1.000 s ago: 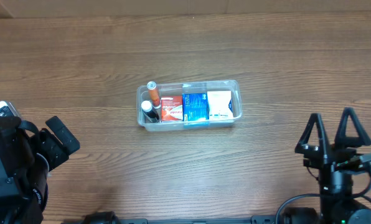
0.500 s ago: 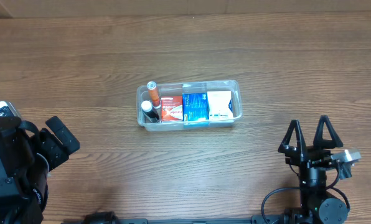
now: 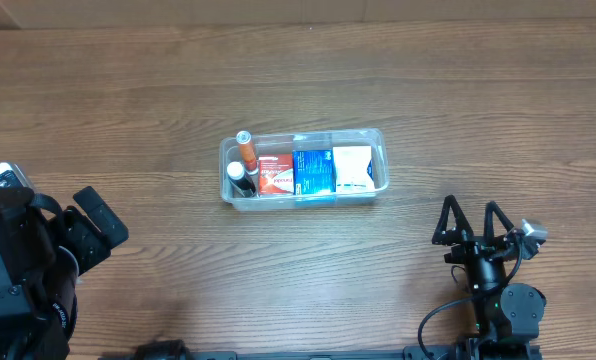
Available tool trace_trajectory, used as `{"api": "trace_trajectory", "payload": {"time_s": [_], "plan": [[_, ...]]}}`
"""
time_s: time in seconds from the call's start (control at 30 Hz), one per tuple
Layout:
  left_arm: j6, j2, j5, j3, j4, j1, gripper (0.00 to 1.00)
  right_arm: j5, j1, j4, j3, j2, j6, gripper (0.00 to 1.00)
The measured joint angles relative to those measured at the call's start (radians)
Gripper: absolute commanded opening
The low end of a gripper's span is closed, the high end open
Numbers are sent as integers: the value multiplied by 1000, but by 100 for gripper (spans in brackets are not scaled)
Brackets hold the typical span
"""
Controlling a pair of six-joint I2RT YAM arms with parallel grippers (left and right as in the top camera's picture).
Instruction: Pack container
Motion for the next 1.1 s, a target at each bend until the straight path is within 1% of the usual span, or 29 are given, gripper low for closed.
{"api": "trace_trajectory", "payload": {"time_s": [0.17,0.23,0.33,0.43,0.5,0.57,0.63,0.73,0.77,0.8,0.87,0.93,1.0,1.03,1.07,1.1], "plan": [[0,0,0,0,0,0,100,2,0,0,0,0,0,100],[4,0,5,0,26,0,100,2,0,0,0,0,0,100],[119,2,140,0,217,2,100,5,0,-3,0,1,1,100],[204,9,249,-1,325,1,100,6,0,-4,0,1,1,100],[247,11,291,-22,354,1,100,6,0,-4,0,1,0,100],[303,6,333,-115,427,1,100,6,0,-6,0,1,0,100],[344,7,381,-215,537,1,100,6,0,-6,0,1,1,100],[369,-15,433,-356,597,1,100,6,0,-5,0,1,0,100],[372,-50,442,-418,631,1,100,6,0,-5,0,1,0,100],[372,-106,448,-484,642,1,100,6,0,-5,0,1,0,100],[372,-282,469,-664,780,1,100,6,0,-4,0,1,1,100],[372,-470,503,-864,859,1,100,6,0,-5,0,2,0,100],[371,-549,539,-993,922,1,100,6,0,-5,0,2,1,100],[369,-612,570,-1104,988,1,100,5,0,-6,0,2,1,100],[363,-669,600,-1198,1011,1,100,6,0,-6,0,2,1,100],[349,-690,614,-1238,1027,1,100,6,0,-6,0,2,0,100]]}}
